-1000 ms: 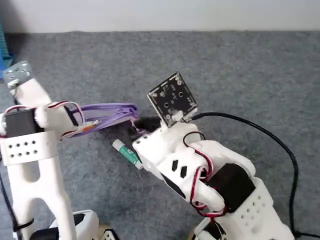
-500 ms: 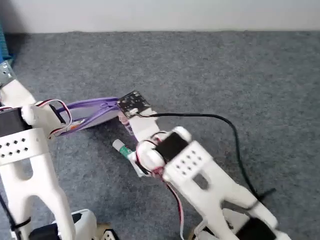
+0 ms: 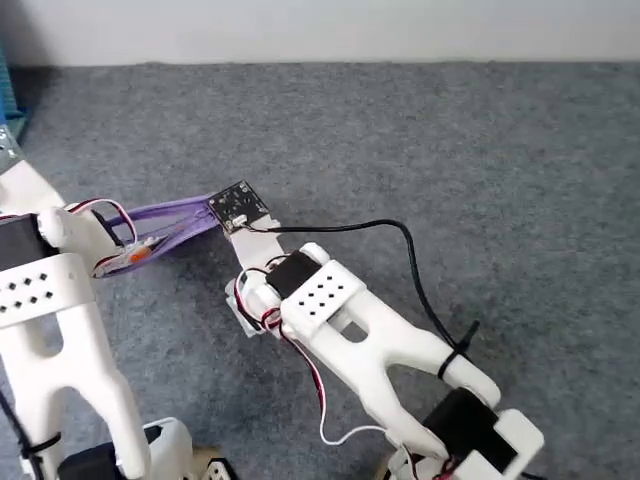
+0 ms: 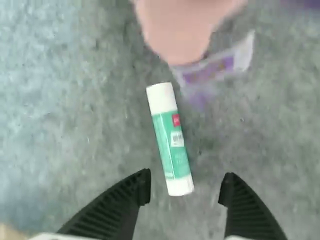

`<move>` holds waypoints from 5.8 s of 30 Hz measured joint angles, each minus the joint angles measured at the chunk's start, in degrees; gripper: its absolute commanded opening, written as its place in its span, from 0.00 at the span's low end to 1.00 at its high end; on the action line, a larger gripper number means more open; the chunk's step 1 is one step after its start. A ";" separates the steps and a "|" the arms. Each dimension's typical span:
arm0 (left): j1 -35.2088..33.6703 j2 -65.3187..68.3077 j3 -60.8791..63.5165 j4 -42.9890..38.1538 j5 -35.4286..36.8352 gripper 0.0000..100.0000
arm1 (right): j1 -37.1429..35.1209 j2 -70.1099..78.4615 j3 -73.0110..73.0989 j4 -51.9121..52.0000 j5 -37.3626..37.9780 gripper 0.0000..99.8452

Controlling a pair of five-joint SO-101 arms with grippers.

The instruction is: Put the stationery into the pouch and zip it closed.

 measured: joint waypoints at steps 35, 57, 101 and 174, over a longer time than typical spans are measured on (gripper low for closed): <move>-11.78 0.35 -0.09 0.00 2.02 0.01 | 3.43 13.36 -6.24 -1.05 0.18 0.22; -11.78 0.35 -0.09 0.00 2.55 0.01 | 8.35 23.65 -13.45 5.19 0.26 0.01; 10.90 0.53 0.00 -0.35 2.55 0.01 | 35.25 13.71 -9.58 6.15 21.19 0.22; 7.03 0.18 1.41 -0.35 2.55 0.01 | -0.53 -7.38 -22.77 -28.66 1.49 0.01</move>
